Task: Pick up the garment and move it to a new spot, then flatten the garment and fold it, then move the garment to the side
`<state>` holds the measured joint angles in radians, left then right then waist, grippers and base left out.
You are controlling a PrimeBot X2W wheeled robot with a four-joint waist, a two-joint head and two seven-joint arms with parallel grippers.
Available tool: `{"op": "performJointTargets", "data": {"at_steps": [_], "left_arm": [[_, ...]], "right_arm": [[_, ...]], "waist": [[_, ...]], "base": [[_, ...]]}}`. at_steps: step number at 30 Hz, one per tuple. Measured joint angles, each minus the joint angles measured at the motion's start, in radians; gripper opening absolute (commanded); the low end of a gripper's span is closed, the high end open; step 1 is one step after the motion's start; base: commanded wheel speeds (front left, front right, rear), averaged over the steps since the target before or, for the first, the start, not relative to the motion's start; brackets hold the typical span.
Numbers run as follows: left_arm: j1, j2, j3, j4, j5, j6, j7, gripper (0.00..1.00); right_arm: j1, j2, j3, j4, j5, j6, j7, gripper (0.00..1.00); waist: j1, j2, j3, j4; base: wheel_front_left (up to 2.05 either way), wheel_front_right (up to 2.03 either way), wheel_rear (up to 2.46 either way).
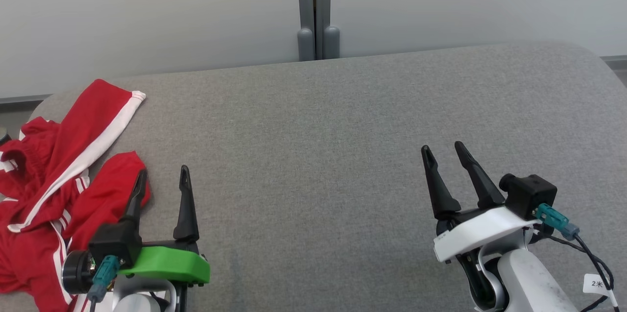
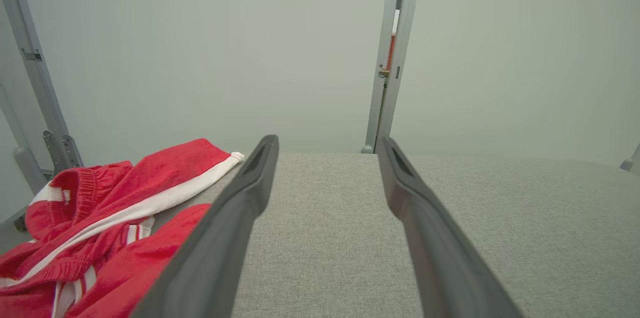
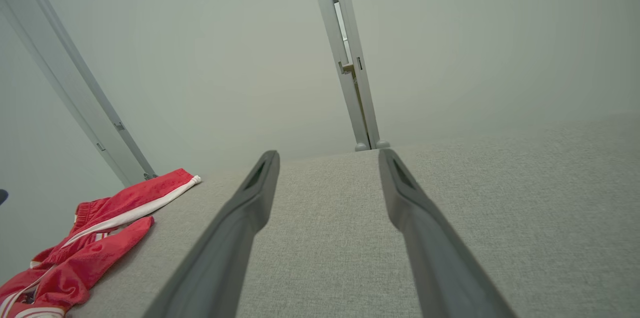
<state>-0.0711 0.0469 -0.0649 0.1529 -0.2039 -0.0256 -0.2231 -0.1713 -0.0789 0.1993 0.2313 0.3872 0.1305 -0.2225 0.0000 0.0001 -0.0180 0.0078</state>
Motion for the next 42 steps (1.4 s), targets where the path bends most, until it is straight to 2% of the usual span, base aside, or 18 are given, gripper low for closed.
{"op": "performJointTargets", "data": {"at_steps": [21,42], "left_arm": [[-0.001,0.0,-0.013,-0.02,0.149,-0.001,-0.039,1.0],[-0.001,0.0,-0.01,0.0,0.123,0.0,-0.041,1.0]], "right_arm": [[-0.014,0.004,0.013,0.0,-0.119,0.0,-0.039,1.0],[-0.017,0.006,0.012,0.007,-0.124,0.0,-0.039,1.0]], "waist": [[0.0,0.0,-0.006,0.002],[0.0,0.0,-0.008,0.001]], "base": [[0.0,0.0,0.0],[0.0,0.0,0.0]]}}
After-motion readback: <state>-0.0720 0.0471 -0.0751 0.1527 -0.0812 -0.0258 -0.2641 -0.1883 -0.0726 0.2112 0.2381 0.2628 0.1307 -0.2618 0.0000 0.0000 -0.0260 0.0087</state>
